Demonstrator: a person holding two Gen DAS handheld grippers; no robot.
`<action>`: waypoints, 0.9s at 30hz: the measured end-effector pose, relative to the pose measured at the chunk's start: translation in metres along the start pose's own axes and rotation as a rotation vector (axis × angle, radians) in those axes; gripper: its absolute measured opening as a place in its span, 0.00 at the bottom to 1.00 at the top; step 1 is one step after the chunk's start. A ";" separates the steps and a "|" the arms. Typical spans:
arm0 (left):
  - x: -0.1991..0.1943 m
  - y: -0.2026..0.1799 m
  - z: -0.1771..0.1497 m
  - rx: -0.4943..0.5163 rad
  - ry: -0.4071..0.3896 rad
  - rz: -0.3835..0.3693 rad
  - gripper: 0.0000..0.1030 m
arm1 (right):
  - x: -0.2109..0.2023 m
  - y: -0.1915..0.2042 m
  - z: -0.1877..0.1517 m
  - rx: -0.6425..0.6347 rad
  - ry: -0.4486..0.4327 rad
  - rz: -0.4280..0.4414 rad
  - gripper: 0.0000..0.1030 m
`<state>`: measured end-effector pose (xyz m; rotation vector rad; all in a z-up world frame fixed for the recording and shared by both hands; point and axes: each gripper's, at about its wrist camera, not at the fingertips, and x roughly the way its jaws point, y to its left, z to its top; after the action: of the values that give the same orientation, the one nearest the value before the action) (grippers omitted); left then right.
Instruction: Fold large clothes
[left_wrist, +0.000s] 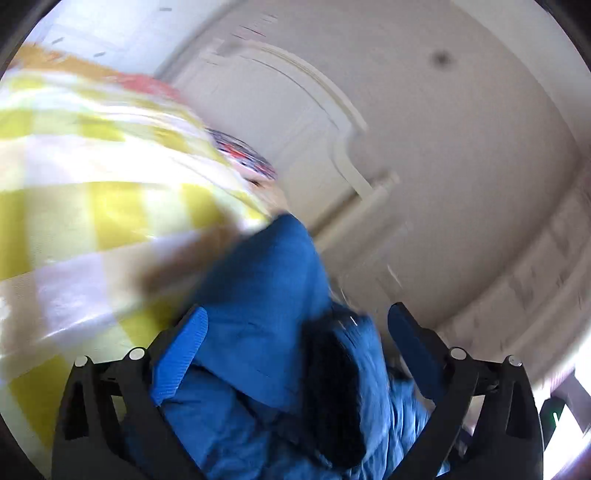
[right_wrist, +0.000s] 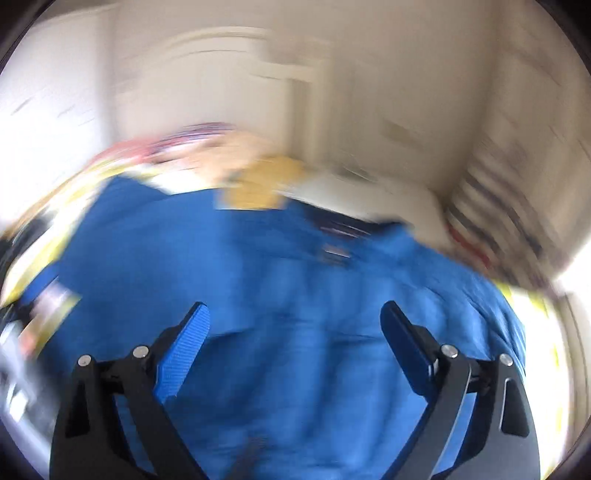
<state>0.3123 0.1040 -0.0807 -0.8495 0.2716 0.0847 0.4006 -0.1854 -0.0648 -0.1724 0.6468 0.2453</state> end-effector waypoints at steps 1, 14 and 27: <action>-0.001 0.005 0.003 -0.014 0.002 0.003 0.92 | -0.004 0.022 -0.002 -0.080 -0.013 0.050 0.88; 0.005 0.003 -0.001 -0.006 0.001 0.057 0.92 | 0.016 0.074 -0.001 -0.123 -0.048 0.139 0.21; 0.002 -0.031 -0.014 0.172 0.018 -0.020 0.92 | -0.090 -0.175 -0.077 0.856 -0.235 0.217 0.36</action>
<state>0.3172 0.0729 -0.0673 -0.6823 0.2826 0.0344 0.3361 -0.3862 -0.0560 0.7418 0.4890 0.1757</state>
